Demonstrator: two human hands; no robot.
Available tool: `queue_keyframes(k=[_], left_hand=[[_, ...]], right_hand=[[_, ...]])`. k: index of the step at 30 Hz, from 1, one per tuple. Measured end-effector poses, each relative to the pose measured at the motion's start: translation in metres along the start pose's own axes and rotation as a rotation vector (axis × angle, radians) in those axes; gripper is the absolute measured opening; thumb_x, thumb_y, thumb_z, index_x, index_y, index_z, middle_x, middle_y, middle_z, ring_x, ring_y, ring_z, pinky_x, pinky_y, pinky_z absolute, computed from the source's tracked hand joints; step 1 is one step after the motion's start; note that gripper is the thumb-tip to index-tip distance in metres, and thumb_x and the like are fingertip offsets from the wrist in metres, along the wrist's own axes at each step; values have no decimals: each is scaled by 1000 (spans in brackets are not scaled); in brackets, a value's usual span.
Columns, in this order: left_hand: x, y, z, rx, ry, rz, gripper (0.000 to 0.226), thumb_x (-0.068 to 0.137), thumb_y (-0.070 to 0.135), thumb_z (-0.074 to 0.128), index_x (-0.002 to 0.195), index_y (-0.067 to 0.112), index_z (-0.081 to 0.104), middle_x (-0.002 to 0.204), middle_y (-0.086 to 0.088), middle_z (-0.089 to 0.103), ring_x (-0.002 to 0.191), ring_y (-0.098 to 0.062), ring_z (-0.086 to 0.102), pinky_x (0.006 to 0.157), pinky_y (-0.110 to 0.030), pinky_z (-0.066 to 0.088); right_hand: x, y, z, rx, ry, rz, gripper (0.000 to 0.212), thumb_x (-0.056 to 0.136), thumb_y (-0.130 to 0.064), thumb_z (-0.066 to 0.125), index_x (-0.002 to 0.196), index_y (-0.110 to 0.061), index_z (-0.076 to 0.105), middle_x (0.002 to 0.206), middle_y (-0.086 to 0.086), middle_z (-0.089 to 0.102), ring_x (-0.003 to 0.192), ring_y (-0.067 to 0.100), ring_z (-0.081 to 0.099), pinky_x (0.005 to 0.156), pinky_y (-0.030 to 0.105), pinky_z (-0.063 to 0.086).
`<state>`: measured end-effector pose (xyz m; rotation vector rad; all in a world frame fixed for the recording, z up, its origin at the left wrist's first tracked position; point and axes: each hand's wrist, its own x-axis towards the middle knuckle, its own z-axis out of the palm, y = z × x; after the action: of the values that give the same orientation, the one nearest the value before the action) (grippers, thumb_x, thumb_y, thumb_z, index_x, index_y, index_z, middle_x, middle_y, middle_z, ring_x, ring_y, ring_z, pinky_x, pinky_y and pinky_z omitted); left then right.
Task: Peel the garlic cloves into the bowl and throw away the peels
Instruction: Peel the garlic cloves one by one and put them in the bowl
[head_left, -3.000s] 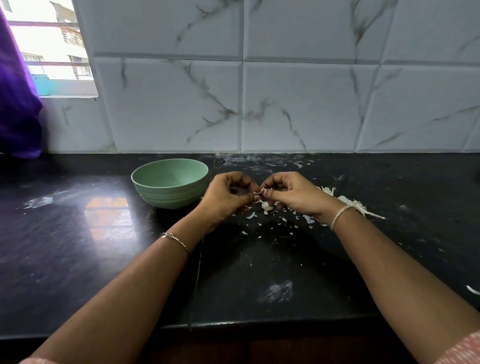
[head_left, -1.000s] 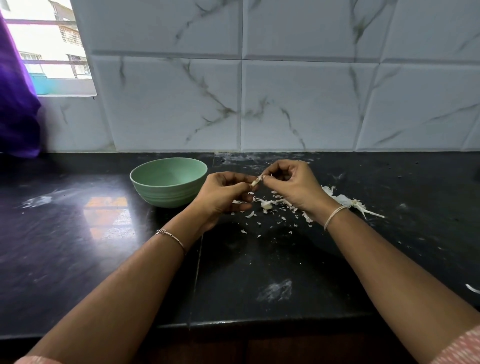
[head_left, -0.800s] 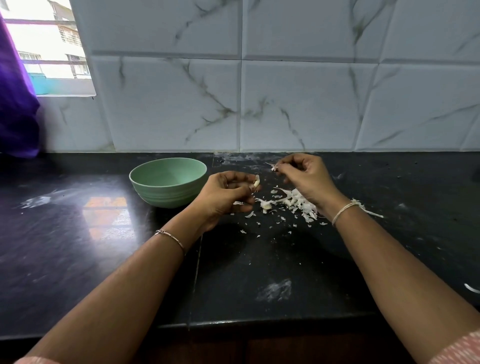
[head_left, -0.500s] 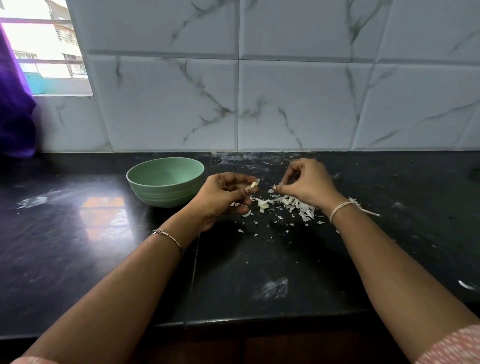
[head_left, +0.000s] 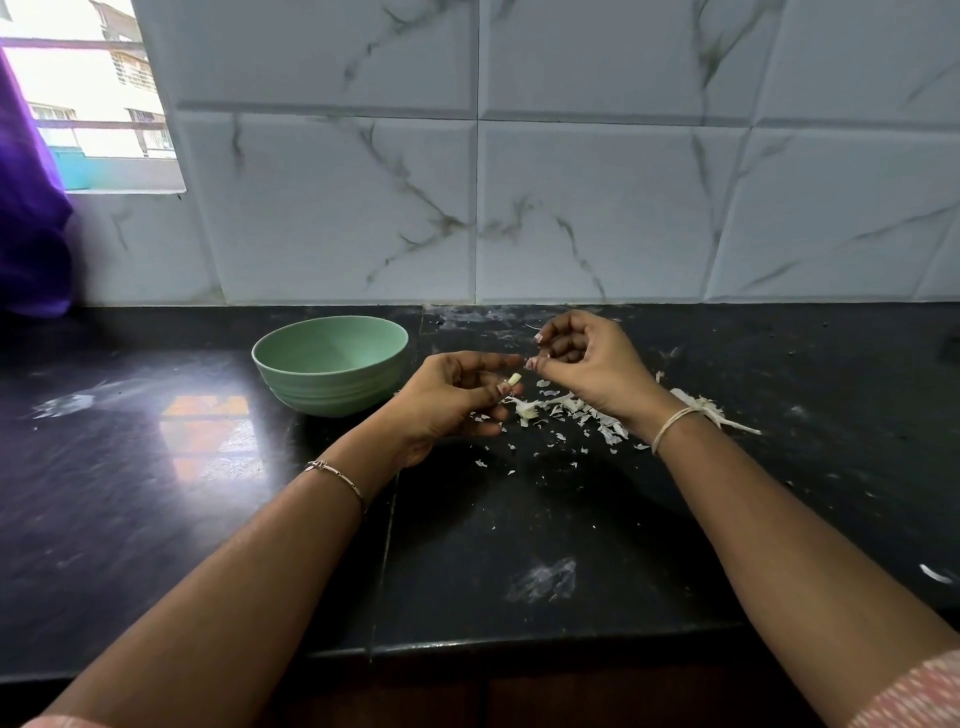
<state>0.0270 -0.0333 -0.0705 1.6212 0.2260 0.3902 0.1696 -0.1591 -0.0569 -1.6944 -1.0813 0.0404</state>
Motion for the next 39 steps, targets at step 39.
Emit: queue_keyframes(k=[39], left_hand=[[-20, 27, -78, 1037, 847, -19, 16, 90, 31, 57, 102, 31, 68, 120, 0, 63, 118, -25, 52, 97, -42, 34]], right_hand=[[-2, 6, 8, -468, -48, -146, 14, 98, -23, 55, 106, -26, 66, 75, -19, 70, 70, 2, 66, 70, 32, 54]])
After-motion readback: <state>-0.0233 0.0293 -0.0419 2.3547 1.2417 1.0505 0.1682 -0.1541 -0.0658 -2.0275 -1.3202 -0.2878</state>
